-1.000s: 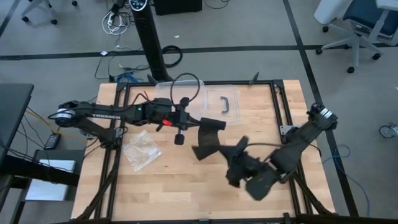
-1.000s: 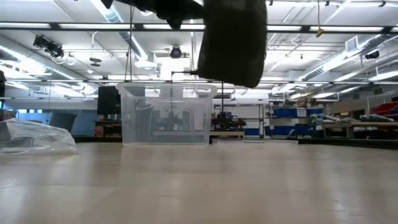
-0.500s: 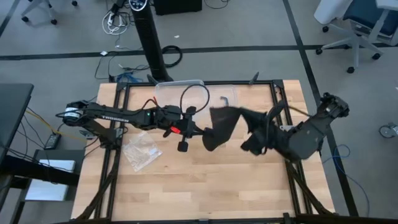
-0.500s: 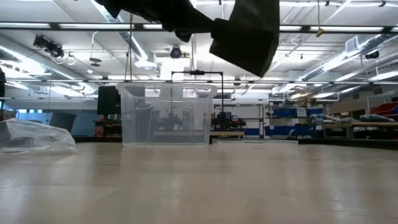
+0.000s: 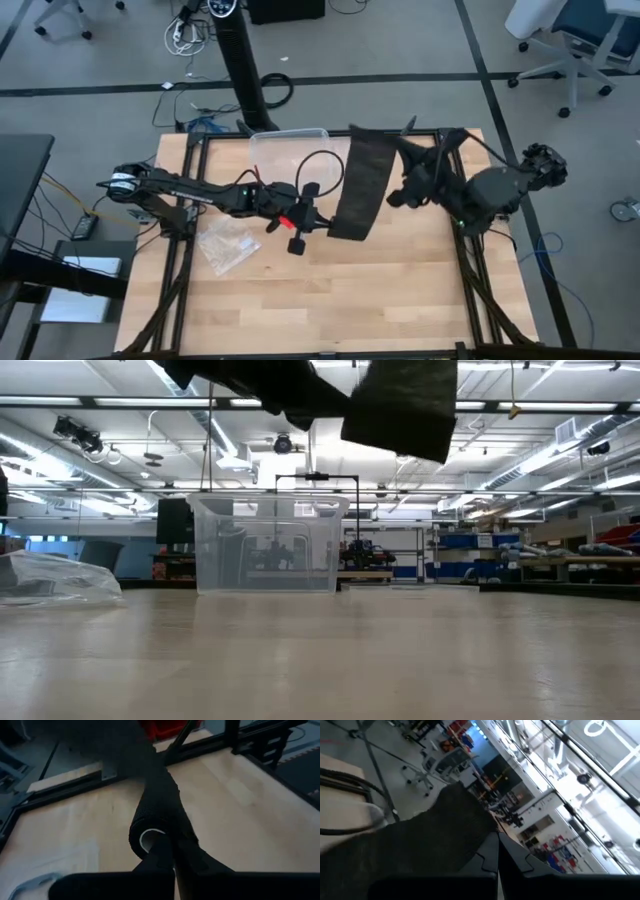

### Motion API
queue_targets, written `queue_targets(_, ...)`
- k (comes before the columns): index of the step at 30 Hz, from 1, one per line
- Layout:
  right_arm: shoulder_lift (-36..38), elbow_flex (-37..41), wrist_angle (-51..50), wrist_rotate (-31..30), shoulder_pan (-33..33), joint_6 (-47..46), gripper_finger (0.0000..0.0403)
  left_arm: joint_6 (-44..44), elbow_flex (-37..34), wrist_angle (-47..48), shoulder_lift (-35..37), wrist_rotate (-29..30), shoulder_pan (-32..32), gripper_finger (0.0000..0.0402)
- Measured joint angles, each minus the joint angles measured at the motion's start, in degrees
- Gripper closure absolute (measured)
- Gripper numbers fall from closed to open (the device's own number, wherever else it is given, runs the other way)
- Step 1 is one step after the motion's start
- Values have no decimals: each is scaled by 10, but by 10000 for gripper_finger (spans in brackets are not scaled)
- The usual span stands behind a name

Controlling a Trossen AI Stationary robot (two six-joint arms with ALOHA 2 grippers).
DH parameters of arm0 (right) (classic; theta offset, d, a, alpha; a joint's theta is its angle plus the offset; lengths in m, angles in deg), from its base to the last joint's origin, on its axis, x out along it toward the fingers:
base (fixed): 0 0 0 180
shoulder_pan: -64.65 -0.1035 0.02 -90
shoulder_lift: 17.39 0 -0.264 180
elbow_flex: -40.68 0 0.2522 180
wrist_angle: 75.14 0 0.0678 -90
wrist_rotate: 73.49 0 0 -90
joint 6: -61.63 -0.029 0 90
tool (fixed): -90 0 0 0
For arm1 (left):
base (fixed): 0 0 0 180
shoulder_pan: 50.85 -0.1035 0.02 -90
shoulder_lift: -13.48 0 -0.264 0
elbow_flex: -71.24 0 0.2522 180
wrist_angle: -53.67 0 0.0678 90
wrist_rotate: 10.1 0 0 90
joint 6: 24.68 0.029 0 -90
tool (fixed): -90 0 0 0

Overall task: Roll bandage
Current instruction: Roll the black bandage

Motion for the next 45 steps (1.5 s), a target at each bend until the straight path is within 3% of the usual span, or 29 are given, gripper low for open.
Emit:
queue_targets(13, 44, 0, 76, 63, 87, 84, 403, 6, 0, -16, 0, -1, 64, 401)
queue_targets(20, 47, 0, 164, 83, 111, 162, 403, 5, 0, -14, 0, 18, 80, 402)
queue_targets(27, 43, 0, 180, 97, 89, 168, 403, -5, 0, 19, 0, 123, 70, 402)
queue_targets(36, 8, 0, 186, 100, 35, 175, 403, -41, 0, 19, 0, 134, 34, 402)
queue_targets(45, -2, 0, 288, 121, -8, 250, 403, -52, -36, -21, 5, 155, 22, 402)
